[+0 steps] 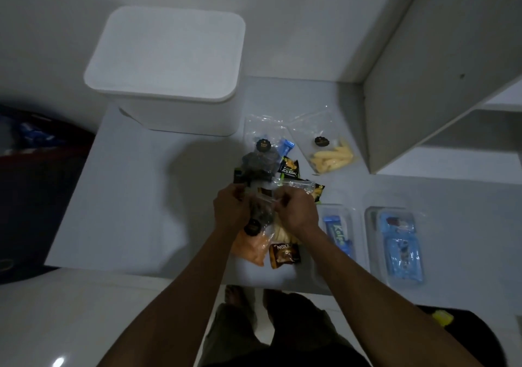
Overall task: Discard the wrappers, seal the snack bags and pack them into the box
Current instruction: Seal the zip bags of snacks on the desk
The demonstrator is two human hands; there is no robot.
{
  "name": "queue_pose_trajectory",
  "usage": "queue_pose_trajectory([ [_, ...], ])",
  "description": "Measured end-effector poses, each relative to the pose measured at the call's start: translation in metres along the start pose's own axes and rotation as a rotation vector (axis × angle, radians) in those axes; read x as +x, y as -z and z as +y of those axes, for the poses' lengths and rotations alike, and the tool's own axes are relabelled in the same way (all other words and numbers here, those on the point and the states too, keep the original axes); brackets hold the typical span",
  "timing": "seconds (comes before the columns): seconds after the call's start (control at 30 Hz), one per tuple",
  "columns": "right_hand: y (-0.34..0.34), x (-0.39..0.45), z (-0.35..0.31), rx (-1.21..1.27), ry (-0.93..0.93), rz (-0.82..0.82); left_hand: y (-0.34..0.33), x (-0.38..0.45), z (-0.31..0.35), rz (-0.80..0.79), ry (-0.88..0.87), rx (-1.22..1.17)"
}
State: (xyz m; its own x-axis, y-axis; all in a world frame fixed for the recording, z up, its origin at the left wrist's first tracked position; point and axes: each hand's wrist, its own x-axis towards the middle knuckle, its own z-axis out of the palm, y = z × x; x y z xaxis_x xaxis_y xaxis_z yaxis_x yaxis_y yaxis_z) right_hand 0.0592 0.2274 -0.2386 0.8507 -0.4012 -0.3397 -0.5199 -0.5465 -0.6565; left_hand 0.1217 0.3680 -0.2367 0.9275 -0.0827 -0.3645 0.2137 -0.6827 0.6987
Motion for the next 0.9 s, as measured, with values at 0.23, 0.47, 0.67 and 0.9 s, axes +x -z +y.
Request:
queue_pose_trajectory([
  [0.23, 0.029, -0.013, -0.019, 0.186, 0.098, -0.031, 0.036, -0.011, -0.004, -0.038, -0.016, -0.207],
  [0.47, 0.065, -0.029, -0.082, 0.132, 0.271, -0.104, 0.091, -0.033, 0.023, -0.065, -0.177, -0.374],
  [0.67, 0.088, -0.034, -0.153, 0.034, 0.480, 0.013, 0.138, -0.042, 0.063, 0.010, -0.363, -0.493],
  [0.9, 0.109, -0.043, -0.196, -0.104, 0.527, 0.142, 0.168, -0.049, 0.094, 0.106, -0.476, -0.526],
])
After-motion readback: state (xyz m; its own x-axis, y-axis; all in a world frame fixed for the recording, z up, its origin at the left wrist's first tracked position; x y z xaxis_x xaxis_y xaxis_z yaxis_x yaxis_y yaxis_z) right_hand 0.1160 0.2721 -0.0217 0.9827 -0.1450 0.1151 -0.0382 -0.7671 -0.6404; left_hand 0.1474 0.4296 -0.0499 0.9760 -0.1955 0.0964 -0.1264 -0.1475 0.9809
